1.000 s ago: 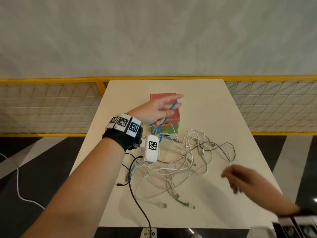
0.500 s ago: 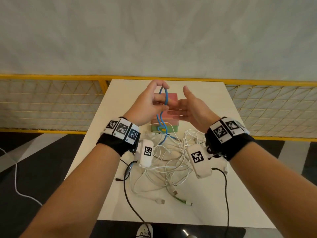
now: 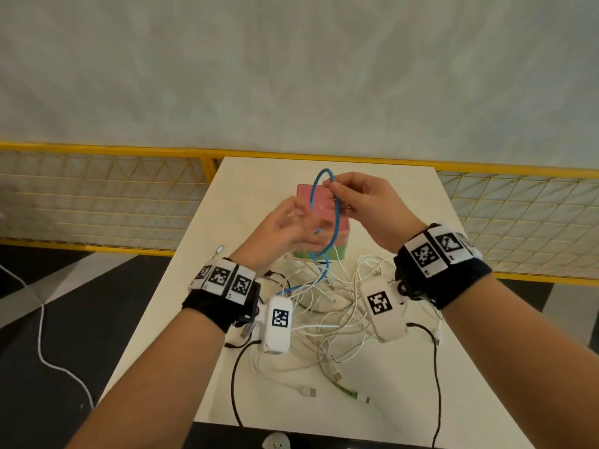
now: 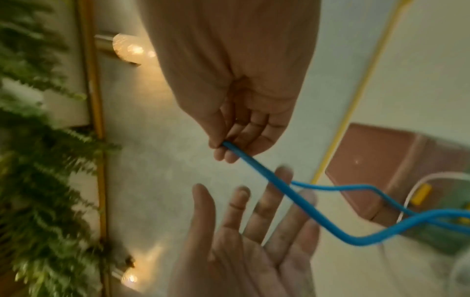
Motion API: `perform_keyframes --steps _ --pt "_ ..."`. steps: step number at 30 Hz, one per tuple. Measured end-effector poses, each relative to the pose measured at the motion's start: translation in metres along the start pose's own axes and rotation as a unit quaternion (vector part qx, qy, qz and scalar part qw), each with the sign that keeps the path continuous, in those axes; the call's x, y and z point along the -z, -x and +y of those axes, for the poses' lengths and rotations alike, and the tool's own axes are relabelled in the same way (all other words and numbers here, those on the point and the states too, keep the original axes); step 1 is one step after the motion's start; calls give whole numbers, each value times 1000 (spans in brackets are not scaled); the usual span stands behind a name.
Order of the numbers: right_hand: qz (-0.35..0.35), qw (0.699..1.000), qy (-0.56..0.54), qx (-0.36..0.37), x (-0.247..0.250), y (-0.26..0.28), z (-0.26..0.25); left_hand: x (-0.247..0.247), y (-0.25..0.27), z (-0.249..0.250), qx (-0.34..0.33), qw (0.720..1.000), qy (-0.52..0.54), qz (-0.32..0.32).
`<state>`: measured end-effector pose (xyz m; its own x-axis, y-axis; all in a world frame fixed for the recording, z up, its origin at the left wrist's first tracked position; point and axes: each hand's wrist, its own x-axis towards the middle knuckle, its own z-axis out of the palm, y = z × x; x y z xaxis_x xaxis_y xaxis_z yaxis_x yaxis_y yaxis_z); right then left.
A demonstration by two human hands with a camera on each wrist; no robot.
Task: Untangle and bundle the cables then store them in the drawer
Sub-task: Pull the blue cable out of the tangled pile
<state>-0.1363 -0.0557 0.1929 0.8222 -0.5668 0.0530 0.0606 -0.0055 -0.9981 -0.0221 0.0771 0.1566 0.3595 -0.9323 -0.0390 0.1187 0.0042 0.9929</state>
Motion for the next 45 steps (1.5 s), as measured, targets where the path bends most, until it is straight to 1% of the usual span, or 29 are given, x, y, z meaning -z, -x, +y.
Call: perform_keyframes --steps 1,2,4,6,8,10,11,13,15,16,19,20,22,24,26,28,29,30,31,32,33,35,36,37,38,39,40,42,45 --pt "-17 1000 24 10 0 3 0 1 -4 1 40 998 32 43" --pt "-43 998 52 15 0 6 1 3 -9 3 77 994 52 63" --pt "-110 986 124 7 1 12 6 3 -20 10 111 986 103 65" --pt "-176 963 204 -9 3 18 16 0 -29 21 112 976 171 80" --pt "-200 942 270 -18 6 21 27 -5 -34 30 88 969 204 106" --pt "-173 937 303 -13 11 21 33 -8 -36 35 48 984 142 96" --pt "-149 942 300 -10 11 21 32 -11 -36 37 27 992 92 80" --pt "-84 965 246 -10 10 21 23 -17 -35 37 -13 998 -8 59" --pt "-31 986 166 -3 7 16 11 -21 -31 34 -53 994 -79 46" --pt "-13 990 142 -1 6 14 5 -22 -29 33 -69 991 -106 42" --pt "45 983 175 9 1 3 1 -25 -20 36 -113 973 -195 39" --pt "58 981 183 11 -1 1 0 -25 -18 36 -124 966 -226 27" --pt "42 985 169 16 -5 0 -1 -25 -12 34 -122 954 -273 -26" --pt "15 992 123 20 -6 1 -1 -25 -7 26 -92 945 -306 -72" --pt "14 998 63 27 -6 3 -1 -20 -4 16 -70 943 -315 -84" --pt "12 999 28 35 -6 7 -2 -11 -2 6 -41 957 -277 -78" --pt "10 999 25 40 -7 10 -1 -6 -2 4 -17 973 -216 -74" --pt "4 998 31 47 -8 14 0 -3 -3 4 3 990 -127 -60" --pt "-5 998 48 50 -9 18 2 -2 -4 6 12 999 -12 -37" --pt "-22 996 71 47 -10 22 5 0 -7 10 10 995 102 2" --pt "-46 993 98 39 -11 27 10 0 -10 18 -1 979 199 46" --pt "-88 983 161 13 -12 34 23 5 -20 31 -10 941 311 132" --pt "-99 976 192 -1 -11 38 29 9 -24 38 -9 926 339 166" --pt "-102 971 216 -14 -9 42 35 13 -28 42 -1 914 360 189" --pt "-104 967 232 -24 -6 46 40 17 -32 46 6 912 357 201" --pt "-106 962 248 -31 -3 49 44 20 -33 49 6 921 335 201" --pt "-108 958 265 -31 -1 52 45 22 -34 51 1 936 291 196" --pt "-106 953 282 -23 0 53 43 15 -33 51 -19 964 209 166" --pt "-97 966 239 2 -11 43 29 -9 -29 50 -53 979 153 122"
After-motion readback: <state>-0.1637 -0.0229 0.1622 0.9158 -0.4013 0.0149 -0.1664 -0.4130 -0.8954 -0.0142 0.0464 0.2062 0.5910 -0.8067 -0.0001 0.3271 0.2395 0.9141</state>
